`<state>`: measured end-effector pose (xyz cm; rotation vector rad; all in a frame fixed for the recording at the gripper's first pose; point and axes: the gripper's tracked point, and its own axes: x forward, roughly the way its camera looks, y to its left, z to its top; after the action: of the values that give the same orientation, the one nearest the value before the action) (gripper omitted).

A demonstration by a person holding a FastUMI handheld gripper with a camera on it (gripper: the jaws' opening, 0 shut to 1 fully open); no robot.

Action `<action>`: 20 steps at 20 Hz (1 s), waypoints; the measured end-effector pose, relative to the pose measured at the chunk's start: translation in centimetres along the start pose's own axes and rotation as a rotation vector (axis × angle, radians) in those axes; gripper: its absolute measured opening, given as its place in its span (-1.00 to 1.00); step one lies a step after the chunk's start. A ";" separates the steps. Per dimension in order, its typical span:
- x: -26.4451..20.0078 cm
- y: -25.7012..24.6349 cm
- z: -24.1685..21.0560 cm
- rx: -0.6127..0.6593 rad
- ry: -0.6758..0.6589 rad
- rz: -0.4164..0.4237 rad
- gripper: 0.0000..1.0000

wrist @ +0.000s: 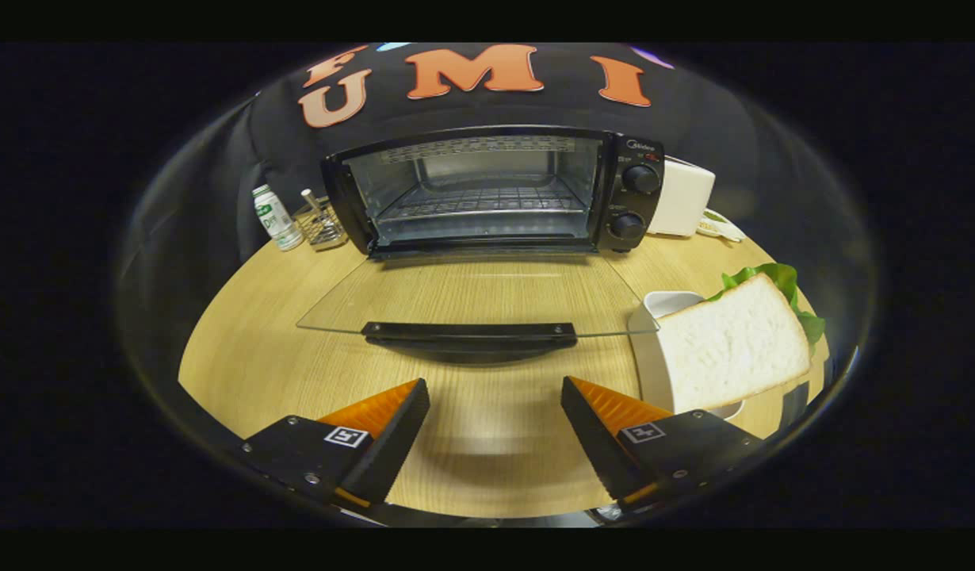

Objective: Open the toaster oven, put the food inside, and close the toaster oven door.

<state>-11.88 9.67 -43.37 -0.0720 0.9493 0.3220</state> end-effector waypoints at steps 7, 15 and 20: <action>-8.0 -8.9 4.9 0.005 0.012 -0.006 0.99; -9.3 -18.7 9.8 0.031 0.088 -0.048 0.99; -6.7 -20.3 9.0 0.166 0.197 0.043 0.99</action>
<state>-2.26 -9.35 -34.31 0.0703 1.1706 0.2776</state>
